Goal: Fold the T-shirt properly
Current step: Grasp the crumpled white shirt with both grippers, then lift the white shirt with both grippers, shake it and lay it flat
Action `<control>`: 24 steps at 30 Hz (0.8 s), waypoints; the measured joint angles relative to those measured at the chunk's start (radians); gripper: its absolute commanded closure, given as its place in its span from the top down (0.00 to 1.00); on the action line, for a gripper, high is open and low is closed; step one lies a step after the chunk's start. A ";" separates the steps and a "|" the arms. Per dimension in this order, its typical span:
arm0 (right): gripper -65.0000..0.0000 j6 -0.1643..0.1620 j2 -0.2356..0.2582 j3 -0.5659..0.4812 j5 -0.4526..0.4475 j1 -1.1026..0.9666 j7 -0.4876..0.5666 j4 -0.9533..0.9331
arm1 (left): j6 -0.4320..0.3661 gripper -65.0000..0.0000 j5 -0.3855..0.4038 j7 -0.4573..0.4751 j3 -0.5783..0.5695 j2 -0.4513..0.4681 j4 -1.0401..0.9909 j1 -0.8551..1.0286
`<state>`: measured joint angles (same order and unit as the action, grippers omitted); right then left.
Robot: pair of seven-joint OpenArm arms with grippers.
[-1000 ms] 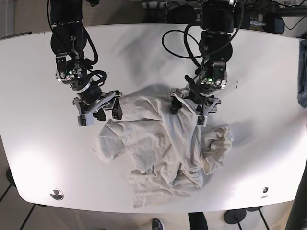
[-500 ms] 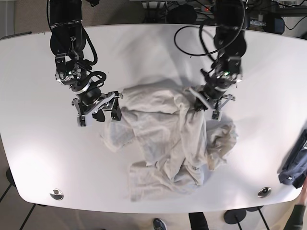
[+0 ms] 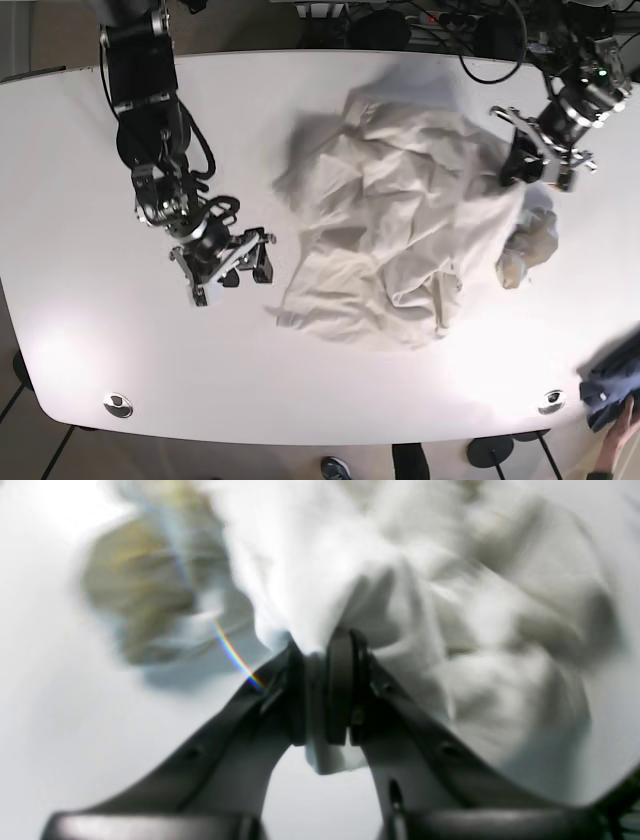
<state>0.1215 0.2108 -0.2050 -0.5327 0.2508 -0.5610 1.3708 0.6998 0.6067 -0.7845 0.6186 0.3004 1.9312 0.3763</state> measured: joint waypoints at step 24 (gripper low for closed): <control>0.36 0.029 -0.239 -0.149 -0.018 0.183 0.141 -0.517 | -0.002 0.00 -0.018 -0.106 0.164 -0.009 0.000 -0.002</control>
<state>0.1501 -0.0284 -0.3542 -0.5507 0.4343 -0.4198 0.8536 0.6975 0.5884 -0.8909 0.7830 0.2916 1.9308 0.3740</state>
